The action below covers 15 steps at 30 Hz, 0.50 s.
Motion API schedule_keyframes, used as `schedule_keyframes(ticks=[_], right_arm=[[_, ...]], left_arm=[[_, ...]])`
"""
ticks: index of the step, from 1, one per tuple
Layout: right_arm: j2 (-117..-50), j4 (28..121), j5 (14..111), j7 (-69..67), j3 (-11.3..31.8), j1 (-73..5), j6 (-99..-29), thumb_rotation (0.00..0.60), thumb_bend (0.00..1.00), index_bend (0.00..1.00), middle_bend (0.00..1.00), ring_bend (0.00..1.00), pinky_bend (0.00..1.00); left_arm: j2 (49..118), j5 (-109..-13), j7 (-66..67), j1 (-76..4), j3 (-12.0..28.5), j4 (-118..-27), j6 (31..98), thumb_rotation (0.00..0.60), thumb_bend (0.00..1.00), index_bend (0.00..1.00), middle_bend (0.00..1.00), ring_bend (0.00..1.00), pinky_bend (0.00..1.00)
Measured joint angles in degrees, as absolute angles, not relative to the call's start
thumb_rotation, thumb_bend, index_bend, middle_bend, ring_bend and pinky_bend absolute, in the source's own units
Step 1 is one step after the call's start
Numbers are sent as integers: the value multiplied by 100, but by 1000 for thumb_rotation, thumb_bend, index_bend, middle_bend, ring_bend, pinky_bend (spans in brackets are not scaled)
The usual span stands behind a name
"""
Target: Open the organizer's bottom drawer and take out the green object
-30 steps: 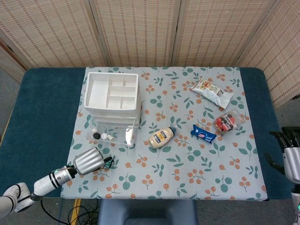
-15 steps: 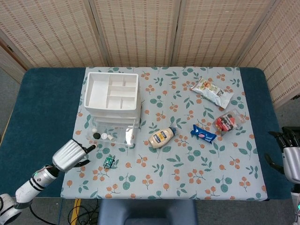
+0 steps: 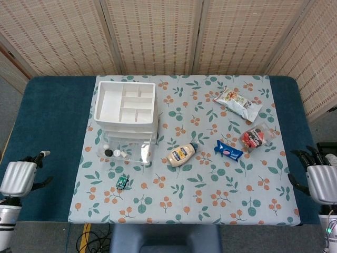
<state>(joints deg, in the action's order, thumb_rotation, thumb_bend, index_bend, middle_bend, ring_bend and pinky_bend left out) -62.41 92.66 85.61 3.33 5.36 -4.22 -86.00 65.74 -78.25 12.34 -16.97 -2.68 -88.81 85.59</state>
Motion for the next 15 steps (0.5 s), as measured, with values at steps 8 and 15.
schedule_keyframes(ticks=[8,15], right_arm=[[-6268,9195,8558,-5,440,-359,-8565,600,327,201,303,170,253],[-6214,9135,8605,-409,367,-431,-8325,600,331,201,303,170,254]], left_arm=[[6621,-8001,1633,-1208,-350,-9283,9009,600,164,271,518,481,672],[6759,-8493,1820,-1084,-352,-9332,9139,600,164,268,518,481,660]])
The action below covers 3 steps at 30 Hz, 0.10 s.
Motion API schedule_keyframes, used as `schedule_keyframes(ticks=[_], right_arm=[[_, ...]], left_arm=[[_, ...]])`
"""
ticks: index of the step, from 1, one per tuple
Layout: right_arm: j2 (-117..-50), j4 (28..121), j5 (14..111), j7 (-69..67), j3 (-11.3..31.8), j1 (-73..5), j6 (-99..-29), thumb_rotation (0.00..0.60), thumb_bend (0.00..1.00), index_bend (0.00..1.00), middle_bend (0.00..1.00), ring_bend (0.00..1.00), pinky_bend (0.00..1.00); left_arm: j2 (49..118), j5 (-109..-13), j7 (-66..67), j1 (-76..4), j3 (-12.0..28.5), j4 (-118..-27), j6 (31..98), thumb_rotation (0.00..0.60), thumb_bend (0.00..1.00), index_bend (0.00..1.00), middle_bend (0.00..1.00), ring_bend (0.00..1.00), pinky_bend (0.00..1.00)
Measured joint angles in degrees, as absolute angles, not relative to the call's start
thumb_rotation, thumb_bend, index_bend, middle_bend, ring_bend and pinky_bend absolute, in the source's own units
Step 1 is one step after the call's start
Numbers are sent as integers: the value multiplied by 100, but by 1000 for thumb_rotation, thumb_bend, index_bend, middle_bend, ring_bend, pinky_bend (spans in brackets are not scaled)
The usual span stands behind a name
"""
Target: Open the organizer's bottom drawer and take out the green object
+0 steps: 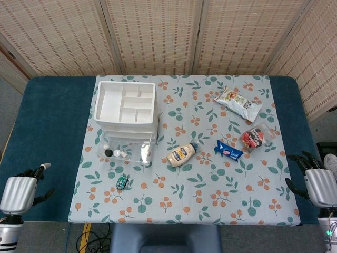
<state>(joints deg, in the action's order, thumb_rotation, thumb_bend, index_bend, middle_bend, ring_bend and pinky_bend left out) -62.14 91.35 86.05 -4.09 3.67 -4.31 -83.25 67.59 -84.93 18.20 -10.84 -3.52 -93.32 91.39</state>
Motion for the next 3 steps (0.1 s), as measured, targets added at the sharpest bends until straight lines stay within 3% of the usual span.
schedule_keyframes(ticks=[3], right_arm=[[-6163,9104,8699,-709,323,-530,-8136,600,331,201,303,170,253]], left_arm=[[6831,-8557,1958,-1033,-315,-9237,9200,600,164,268,517,481,651]])
